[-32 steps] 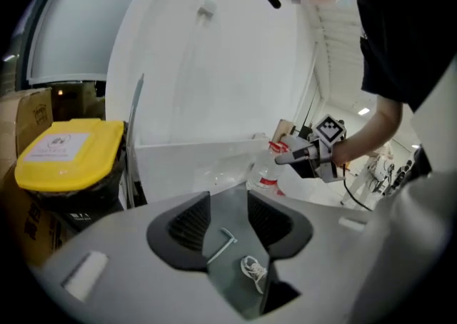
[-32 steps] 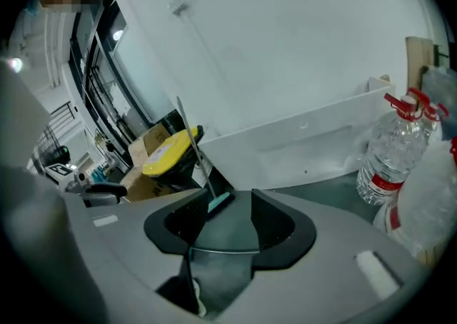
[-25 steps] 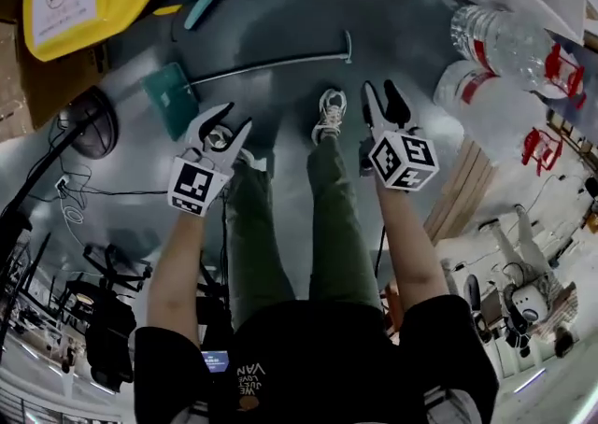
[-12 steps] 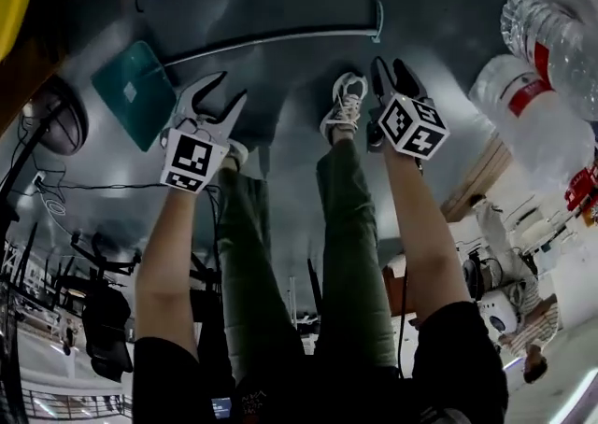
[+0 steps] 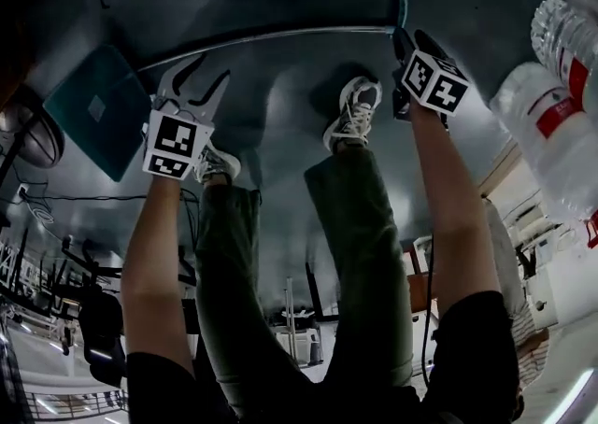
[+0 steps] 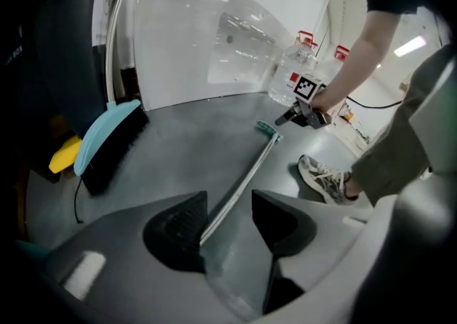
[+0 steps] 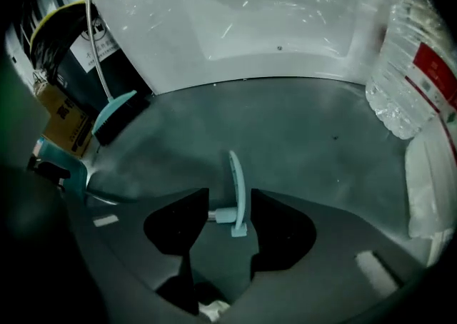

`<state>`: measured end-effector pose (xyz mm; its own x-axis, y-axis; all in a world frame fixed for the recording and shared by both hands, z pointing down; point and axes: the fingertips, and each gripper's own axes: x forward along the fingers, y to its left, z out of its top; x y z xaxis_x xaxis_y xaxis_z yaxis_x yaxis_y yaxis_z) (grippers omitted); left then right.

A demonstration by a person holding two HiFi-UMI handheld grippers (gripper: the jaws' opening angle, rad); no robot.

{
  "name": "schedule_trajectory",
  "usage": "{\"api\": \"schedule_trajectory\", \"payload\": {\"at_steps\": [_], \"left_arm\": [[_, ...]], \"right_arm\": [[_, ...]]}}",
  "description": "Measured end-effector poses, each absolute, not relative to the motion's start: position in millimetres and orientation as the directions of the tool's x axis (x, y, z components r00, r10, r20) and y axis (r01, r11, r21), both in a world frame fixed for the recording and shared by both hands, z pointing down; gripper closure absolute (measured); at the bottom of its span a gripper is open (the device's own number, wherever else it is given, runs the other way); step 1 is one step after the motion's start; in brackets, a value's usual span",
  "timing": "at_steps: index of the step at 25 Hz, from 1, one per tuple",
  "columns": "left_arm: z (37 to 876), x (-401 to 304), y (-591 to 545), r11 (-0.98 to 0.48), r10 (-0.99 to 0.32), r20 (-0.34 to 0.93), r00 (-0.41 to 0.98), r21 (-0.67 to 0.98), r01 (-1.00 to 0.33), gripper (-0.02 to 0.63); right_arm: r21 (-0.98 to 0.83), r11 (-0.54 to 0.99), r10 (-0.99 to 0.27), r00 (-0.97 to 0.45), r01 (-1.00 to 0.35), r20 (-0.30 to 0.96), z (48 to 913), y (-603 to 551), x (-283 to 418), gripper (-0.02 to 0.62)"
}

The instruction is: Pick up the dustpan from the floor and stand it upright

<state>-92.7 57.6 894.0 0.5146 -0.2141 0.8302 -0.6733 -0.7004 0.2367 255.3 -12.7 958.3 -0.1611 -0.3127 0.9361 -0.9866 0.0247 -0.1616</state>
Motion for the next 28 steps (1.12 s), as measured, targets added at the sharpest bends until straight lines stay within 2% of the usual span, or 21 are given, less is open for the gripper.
{"api": "schedule_trajectory", "payload": {"at_steps": [10, 12, 15, 23, 28], "left_arm": [[953, -99, 47, -0.710, -0.158, 0.848, 0.506, 0.258, -0.655, 0.393], [956, -96, 49, -0.743, -0.127, 0.847, 0.516, 0.263, -0.616, 0.393], [961, -98, 53, -0.771, -0.081, 0.857, 0.509, 0.270, -0.576, 0.383], [958, -106, 51, -0.748, -0.061, 0.861, 0.505, 0.296, -0.594, 0.373], [928, -103, 47, -0.743, -0.068, 0.859, 0.508, 0.297, -0.600, 0.373]], "right_arm": [[-0.113, 0.026, -0.238, -0.116, -0.993, 0.964, 1018, -23, 258, 0.438], [-0.077, 0.022, -0.234, -0.080, -0.997, 0.969, 1019, -20, 261, 0.536], [-0.045, 0.025, -0.218, -0.049, -0.999, 0.975, 1017, -13, 264, 0.538], [-0.051, 0.030, -0.288, -0.058, -0.998, 0.956, 971, -29, 258, 0.538], [-0.024, 0.105, -0.337, -0.059, -0.994, 0.940, 912, -48, 245, 0.538]]}}
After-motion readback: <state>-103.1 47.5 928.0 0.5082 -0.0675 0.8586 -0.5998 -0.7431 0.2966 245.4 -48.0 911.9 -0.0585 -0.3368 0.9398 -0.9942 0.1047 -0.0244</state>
